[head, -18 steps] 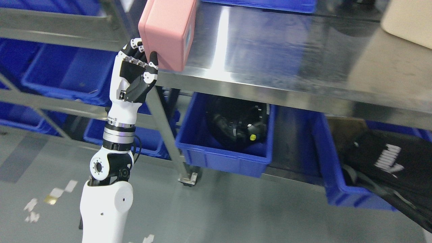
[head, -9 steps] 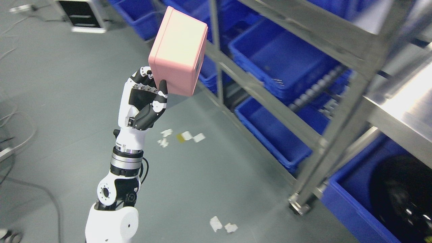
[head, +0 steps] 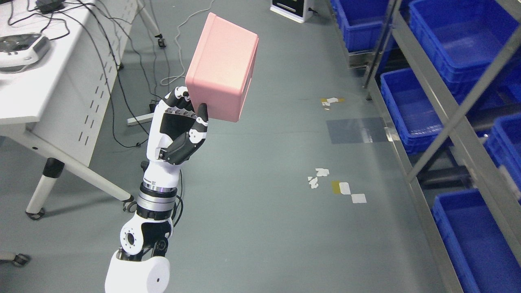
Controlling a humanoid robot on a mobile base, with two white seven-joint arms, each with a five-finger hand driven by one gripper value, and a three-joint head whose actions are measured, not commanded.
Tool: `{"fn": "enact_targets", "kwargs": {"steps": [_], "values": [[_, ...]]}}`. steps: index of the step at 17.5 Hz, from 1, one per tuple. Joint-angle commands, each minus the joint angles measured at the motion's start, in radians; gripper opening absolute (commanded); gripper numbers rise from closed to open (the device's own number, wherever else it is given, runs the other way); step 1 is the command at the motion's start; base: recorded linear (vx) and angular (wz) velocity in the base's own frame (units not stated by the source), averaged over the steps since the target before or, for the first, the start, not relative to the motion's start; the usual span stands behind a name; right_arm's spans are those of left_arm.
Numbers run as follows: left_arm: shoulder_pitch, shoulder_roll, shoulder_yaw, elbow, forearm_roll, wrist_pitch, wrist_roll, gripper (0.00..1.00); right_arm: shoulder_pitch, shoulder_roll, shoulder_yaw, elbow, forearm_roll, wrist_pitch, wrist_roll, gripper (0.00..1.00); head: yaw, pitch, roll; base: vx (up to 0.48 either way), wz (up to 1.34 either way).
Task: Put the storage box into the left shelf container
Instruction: 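Hold the pink box raised in the left hand while turning toward the bin rack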
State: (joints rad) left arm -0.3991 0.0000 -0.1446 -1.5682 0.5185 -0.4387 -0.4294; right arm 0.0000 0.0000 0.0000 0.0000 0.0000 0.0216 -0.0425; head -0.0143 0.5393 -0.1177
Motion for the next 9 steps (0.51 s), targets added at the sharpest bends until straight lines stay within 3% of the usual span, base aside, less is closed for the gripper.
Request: {"fn": "enact_targets", "kwargs": {"steps": [1,9], "values": [[0.005,0.017,-0.012,-0.026,0.0,-0.002,0.0,0.01,0.009,-0.017,-0.005,-0.017,0.002,0.0,0.0,1.0,0.0,0.0,0.0,0.276,0.65],[0.006,0.017,-0.007,-0.026,0.0,-0.002,0.0,0.01,0.009,-0.017,-0.005,-0.017,0.002,0.0,0.0,1.0,0.0,0.0,0.0,0.36,0.04]]}}
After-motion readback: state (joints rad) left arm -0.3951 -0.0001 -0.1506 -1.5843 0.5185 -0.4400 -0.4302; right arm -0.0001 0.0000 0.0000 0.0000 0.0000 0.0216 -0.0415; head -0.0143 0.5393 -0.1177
